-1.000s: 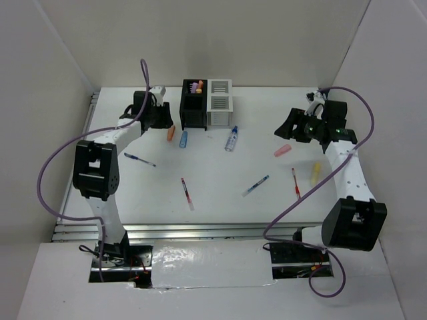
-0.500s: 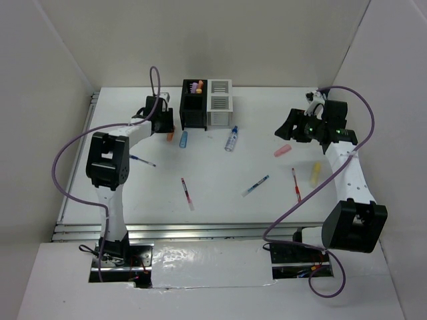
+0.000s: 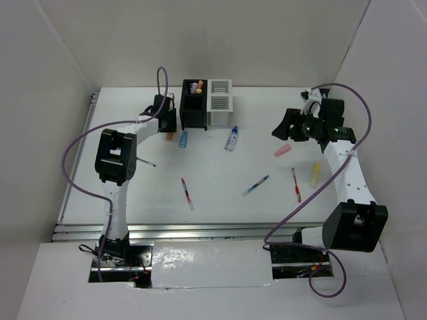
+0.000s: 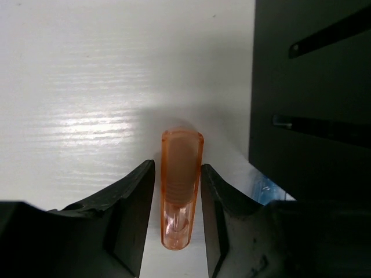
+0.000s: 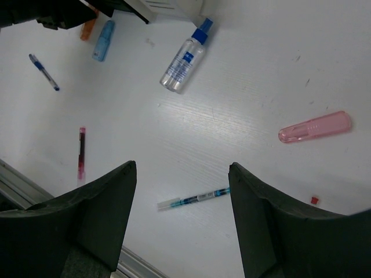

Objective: Sort the stationery into containers
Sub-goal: Pick up the stationery from the center of the board, then place the stationery in the storage box.

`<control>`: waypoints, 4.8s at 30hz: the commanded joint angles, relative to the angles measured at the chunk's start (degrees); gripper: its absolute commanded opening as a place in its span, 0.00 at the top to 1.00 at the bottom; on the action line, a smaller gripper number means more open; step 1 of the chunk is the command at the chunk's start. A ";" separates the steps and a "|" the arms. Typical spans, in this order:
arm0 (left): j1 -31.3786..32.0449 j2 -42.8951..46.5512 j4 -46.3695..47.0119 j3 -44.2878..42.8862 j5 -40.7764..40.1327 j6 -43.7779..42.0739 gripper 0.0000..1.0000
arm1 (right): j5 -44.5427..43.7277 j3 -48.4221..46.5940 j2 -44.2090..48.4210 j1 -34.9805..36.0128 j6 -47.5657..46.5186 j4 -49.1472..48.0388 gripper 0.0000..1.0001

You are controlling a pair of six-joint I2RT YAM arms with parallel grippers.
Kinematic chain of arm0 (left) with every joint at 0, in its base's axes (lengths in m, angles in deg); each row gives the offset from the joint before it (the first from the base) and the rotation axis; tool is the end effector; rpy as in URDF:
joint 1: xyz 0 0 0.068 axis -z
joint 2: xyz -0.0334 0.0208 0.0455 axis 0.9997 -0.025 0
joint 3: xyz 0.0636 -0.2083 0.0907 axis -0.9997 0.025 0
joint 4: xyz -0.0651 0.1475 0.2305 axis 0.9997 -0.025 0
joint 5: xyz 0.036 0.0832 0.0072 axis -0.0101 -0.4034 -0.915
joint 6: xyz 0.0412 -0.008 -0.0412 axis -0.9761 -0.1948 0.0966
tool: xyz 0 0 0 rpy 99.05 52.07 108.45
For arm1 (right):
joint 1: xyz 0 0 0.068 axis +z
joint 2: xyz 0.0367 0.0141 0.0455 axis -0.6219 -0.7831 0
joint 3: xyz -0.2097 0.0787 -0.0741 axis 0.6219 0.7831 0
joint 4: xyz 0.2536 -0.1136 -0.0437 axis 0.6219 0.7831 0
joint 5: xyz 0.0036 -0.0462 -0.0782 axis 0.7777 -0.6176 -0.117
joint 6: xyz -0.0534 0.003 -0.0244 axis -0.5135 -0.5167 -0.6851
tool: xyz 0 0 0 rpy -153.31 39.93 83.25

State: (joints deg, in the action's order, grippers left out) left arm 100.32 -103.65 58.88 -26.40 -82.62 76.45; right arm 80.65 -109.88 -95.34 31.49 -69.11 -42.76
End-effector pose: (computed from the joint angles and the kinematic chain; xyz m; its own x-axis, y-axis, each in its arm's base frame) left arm 0.4906 -0.0971 0.1234 -0.6654 -0.1360 -0.7340 -0.0616 0.9899 -0.1275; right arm 0.3225 -0.0154 0.2886 -0.6411 0.1061 -0.7601 -0.3103 0.8700 0.3832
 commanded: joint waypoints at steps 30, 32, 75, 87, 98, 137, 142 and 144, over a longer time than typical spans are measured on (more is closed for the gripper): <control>2.22 44.28 18.86 32.93 43.04 -23.14 1.00 | 14.43 -8.83 -3.02 20.40 21.91 -8.65 0.30; 3.72 46.57 17.20 33.63 43.39 -25.51 1.00 | 14.95 -9.18 -4.77 21.55 22.43 -9.53 0.30; 16.90 54.84 17.10 36.27 37.59 -30.01 0.99 | 15.84 -19.38 -19.73 33.24 20.59 -9.62 0.67; 9.27 57.92 15.52 36.62 23.02 -12.47 0.01 | 3.49 -27.01 -20.77 21.66 14.71 -8.30 1.00; 6.62 52.74 11.38 36.35 14.75 -10.76 0.01 | -19.31 -54.34 -39.04 21.99 -3.30 -10.49 1.00; 6.18 36.74 26.84 41.28 2.96 -1.18 0.01 | -29.25 -64.65 -60.25 26.03 -10.44 -22.98 0.45; 7.50 33.23 30.89 40.75 3.23 -2.41 0.02 | -27.68 -64.29 -57.18 25.33 -6.24 -21.49 0.44; 7.85 32.08 31.42 40.40 2.96 -2.76 0.04 | -26.18 -63.51 -54.37 24.98 -4.29 -20.17 0.44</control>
State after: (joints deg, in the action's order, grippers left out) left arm 107.46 -70.21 84.30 14.69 -80.33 73.34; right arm 52.41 -171.41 -155.47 57.35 -76.98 -61.86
